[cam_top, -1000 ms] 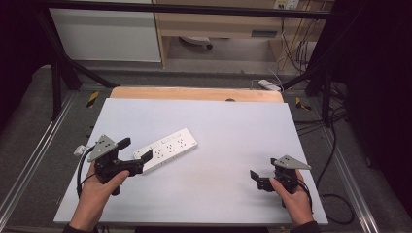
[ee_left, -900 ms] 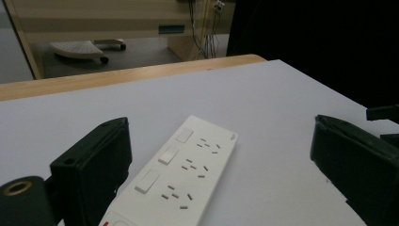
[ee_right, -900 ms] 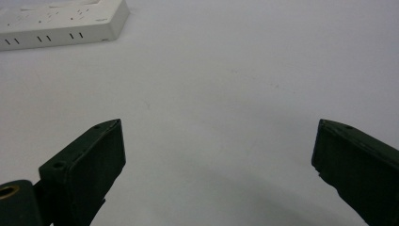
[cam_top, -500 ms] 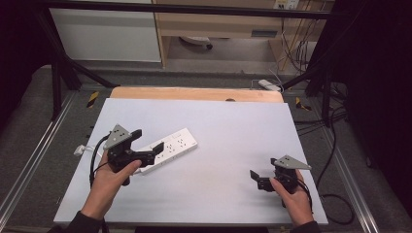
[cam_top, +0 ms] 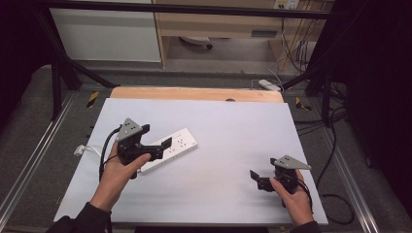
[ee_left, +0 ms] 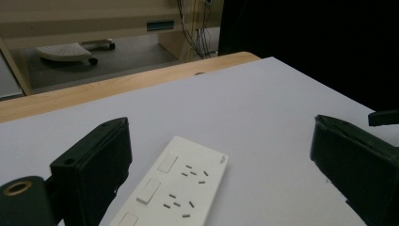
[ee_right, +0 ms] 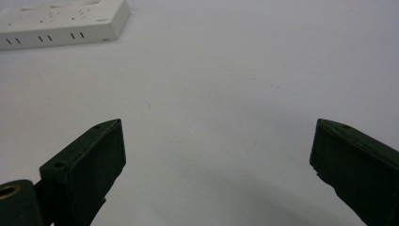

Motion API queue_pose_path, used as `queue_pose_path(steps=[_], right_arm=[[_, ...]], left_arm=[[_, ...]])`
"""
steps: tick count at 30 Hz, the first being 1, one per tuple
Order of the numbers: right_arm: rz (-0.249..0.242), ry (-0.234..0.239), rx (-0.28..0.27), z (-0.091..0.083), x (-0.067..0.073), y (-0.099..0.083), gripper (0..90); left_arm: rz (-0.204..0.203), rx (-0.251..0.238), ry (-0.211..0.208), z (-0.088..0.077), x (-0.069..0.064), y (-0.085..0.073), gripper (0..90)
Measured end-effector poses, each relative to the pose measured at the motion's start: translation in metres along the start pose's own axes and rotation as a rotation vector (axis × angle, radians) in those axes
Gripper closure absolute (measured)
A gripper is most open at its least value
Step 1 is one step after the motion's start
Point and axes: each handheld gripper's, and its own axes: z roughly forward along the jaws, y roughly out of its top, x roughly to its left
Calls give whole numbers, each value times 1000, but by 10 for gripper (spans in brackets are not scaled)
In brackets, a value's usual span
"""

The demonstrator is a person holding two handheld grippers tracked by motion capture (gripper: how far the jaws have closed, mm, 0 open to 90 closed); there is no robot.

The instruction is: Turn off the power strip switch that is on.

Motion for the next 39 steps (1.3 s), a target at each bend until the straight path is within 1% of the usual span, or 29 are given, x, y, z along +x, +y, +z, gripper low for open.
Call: queue_pose_path(steps=[2,13,27,34,39], right_arm=[[-2,3,1,0,0,0,45],[1,8,-2,0,0,0,43],[1,10,-6,-1,0,1,41],[2,14,-6,-1,-1,1,40],[1,11,-8,-1,-1,1,39]], left_arm=[[-9,-4,-3,3,0,2,60],[3,13,1,22,0,11,61],[35,32,-8,42,-7,18,60],[31,26,-4,49,-8,21,62],[29,31,0,54,-8,20,65]])
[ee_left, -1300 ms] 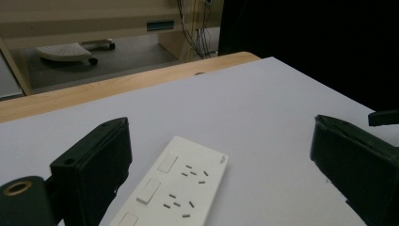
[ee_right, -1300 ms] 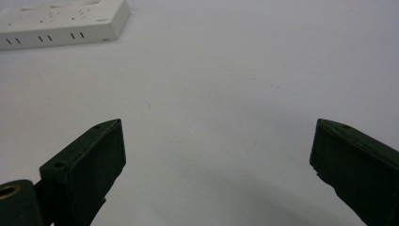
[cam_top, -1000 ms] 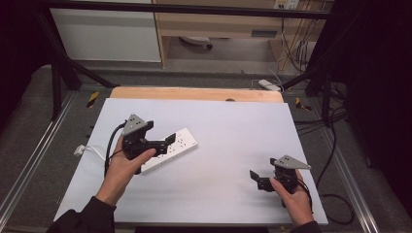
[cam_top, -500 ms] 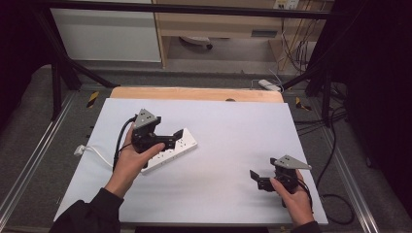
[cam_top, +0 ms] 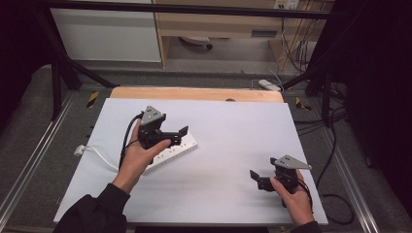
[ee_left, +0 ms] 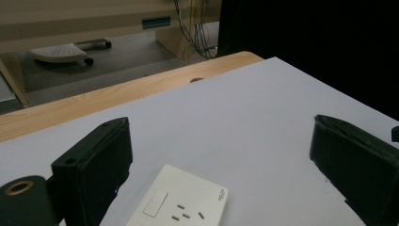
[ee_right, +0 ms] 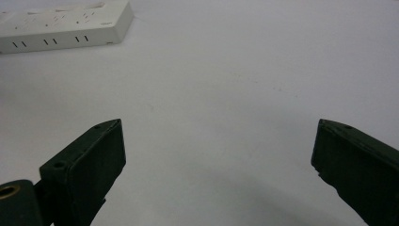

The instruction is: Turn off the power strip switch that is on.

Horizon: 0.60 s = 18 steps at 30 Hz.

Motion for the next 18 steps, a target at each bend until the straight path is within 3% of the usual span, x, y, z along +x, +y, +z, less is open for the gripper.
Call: queue_pose_path(steps=[18], right_arm=[[-2,1,-1,0,0,0,41]], left_arm=[[8,13,1,17,-1,1,71]])
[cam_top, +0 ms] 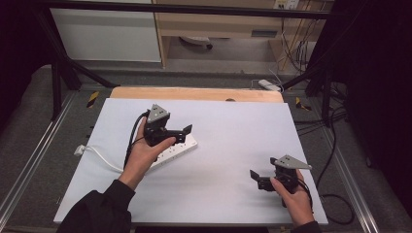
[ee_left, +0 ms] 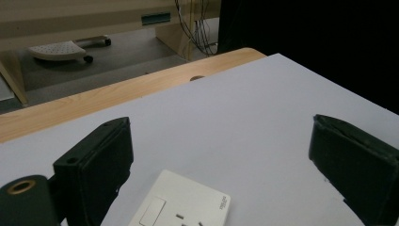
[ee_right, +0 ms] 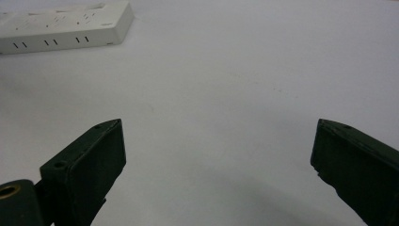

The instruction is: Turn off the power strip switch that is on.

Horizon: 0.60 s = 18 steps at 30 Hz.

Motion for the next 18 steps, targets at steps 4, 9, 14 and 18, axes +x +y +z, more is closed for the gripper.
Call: queue_pose_path(steps=[4,9,14,18], right_arm=[[4,0,3,0,0,0,42],[5,1,1,0,0,0,41],[8,2,2,0,-1,0,39],[9,0,-1,0,-1,0,38]], left_arm=[[5,-1,-5,4,0,1,71],[3,-1,-2,9,-1,2,71],[0,1,6,13,-1,3,77],[0,3,12,18,-3,3,104]])
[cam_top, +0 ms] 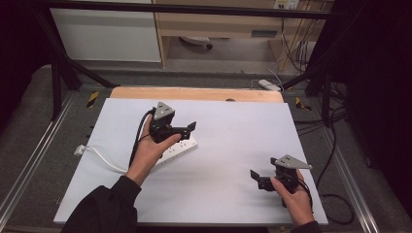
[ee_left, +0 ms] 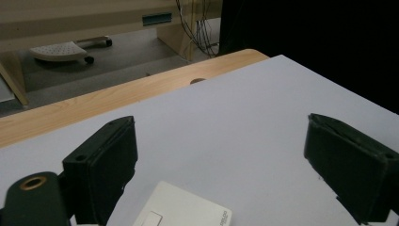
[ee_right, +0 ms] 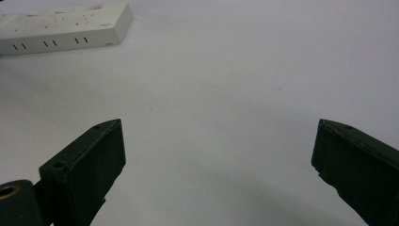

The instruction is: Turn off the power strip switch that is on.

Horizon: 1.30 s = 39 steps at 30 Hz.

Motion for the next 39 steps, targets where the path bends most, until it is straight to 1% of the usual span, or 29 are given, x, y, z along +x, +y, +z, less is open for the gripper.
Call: queue_pose_path(steps=[8,12,14,18,22,30,35,39], right_arm=[[-1,4,-1,0,0,0,39],[-2,4,0,0,1,0,39],[1,5,-1,0,1,0,39],[-1,5,-1,0,1,0,40],[-1,5,-2,0,1,0,40],[-5,6,-1,0,1,1,41],[-5,8,-2,0,1,1,41],[-6,9,-2,0,1,1,41]], left_arm=[[-10,6,26,9,2,-2,137],[-10,19,46,12,4,-3,176],[-5,22,62,13,5,-4,214],[-11,23,82,16,8,-4,285],[-21,19,92,18,10,-5,357],[-27,12,87,23,10,-6,491],[-19,12,91,26,11,-7,554],[-20,18,91,30,13,-9,622]])
